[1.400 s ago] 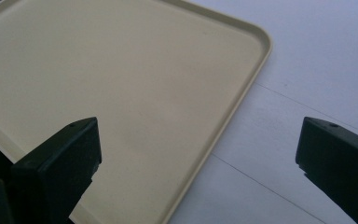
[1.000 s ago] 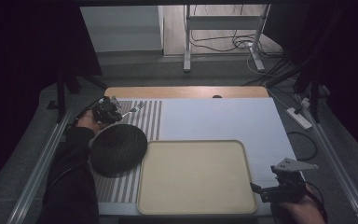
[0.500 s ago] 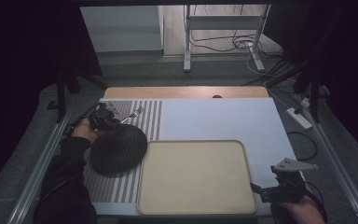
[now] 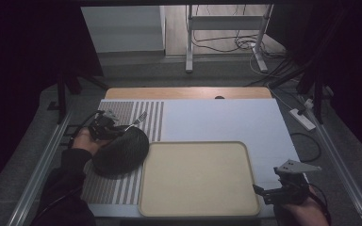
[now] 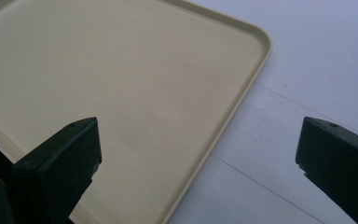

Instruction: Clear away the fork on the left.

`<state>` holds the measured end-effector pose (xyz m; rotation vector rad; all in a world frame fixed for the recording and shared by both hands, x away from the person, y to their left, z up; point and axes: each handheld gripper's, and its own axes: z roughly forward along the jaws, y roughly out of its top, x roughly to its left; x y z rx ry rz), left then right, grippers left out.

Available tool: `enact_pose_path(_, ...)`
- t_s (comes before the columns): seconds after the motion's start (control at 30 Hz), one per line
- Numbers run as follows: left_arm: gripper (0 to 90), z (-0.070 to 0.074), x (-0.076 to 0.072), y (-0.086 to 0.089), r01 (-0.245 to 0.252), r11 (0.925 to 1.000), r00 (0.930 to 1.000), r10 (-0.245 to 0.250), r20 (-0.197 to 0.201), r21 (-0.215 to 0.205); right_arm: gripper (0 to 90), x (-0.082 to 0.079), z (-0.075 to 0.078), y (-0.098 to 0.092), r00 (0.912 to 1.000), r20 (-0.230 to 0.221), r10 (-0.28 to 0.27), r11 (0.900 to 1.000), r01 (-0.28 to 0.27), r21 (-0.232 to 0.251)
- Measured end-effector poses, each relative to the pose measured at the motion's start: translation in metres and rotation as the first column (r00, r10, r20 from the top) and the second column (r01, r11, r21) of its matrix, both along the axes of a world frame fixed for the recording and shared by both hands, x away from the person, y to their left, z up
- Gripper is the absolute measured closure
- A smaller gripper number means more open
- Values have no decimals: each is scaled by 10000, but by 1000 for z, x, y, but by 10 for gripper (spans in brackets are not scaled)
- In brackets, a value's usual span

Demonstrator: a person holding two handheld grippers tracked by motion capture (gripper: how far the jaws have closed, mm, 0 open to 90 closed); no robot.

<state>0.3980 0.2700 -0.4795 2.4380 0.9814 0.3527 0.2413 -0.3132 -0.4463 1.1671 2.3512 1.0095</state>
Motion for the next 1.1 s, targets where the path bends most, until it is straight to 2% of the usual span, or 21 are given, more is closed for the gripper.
enact_pose_path(0.1,781,0,-7,-2,-208,9994,9997,204,-148,-260,6,0,0,0,10000,9,27,10000,-27,9)
enact_pose_path(0.13,781,0,-10,-3,-299,9984,9993,288,-244,-476,7,0,0,0,10000,18,30,10000,-30,10)
enact_pose_path(0.47,781,-1,-30,-15,-591,9925,9962,517,-708,-1067,6,-1,0,1,10000,34,65,10000,-65,-16)
enact_pose_path(0.8,781,-2,-48,-31,-833,9864,9922,688,-1040,-1420,6,-1,0,1,10000,25,73,10000,-73,-67)
enact_pose_path(0.9,781,-3,-54,-39,-932,9856,9900,766,-1188,-1409,7,-1,0,1,9999,49,101,9999,-101,-75)
enact_pose_path(1.0,780,-3,-63,-47,-1206,9815,9850,997,-1405,-1490,6,-1,0,1,9999,35,133,9999,-133,-92)
enact_pose_path(1.1,780,-2,-69,-51,-1318,9795,9836,1100,-1430,-1526,7,-1,0,1,9999,17,158,9998,-158,-87)
